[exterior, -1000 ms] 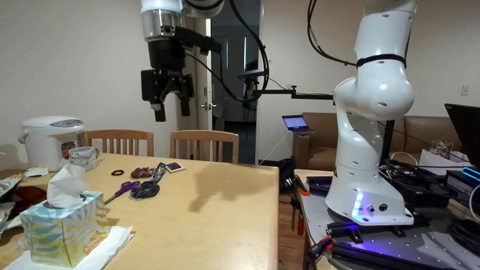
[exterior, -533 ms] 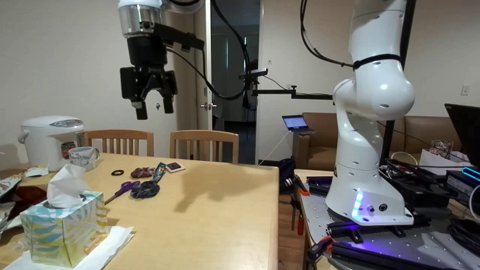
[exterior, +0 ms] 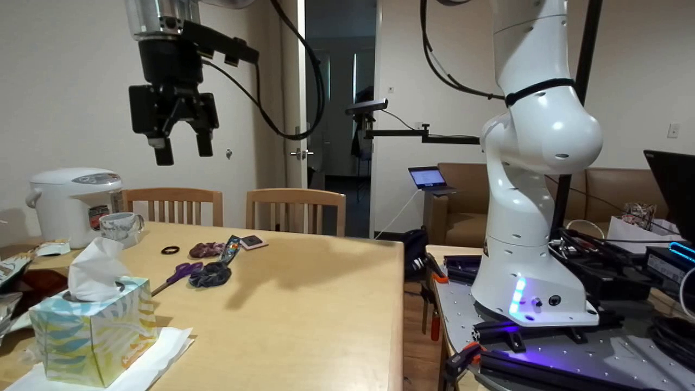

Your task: Take a tissue out of the box and use it to wipe the table

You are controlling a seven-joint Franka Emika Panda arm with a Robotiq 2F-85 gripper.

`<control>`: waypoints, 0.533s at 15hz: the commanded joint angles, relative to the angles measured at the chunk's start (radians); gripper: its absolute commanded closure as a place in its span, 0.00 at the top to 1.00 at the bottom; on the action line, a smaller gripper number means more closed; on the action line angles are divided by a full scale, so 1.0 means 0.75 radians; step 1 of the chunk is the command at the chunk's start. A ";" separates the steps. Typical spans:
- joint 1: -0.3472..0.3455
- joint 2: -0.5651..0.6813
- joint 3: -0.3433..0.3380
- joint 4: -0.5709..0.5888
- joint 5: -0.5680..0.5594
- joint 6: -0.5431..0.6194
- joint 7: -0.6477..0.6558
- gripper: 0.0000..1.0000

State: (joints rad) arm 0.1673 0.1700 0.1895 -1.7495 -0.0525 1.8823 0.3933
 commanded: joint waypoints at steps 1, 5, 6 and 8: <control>0.022 0.119 -0.036 0.155 -0.028 -0.021 -0.084 1.00; 0.017 0.247 -0.065 0.284 0.005 0.013 -0.154 1.00; 0.017 0.282 -0.071 0.319 0.012 0.020 -0.167 1.00; 0.023 0.357 -0.081 0.393 0.013 0.021 -0.186 1.00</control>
State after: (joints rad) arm 0.1746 0.3484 0.1424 -1.5572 -0.0537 1.9022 0.3005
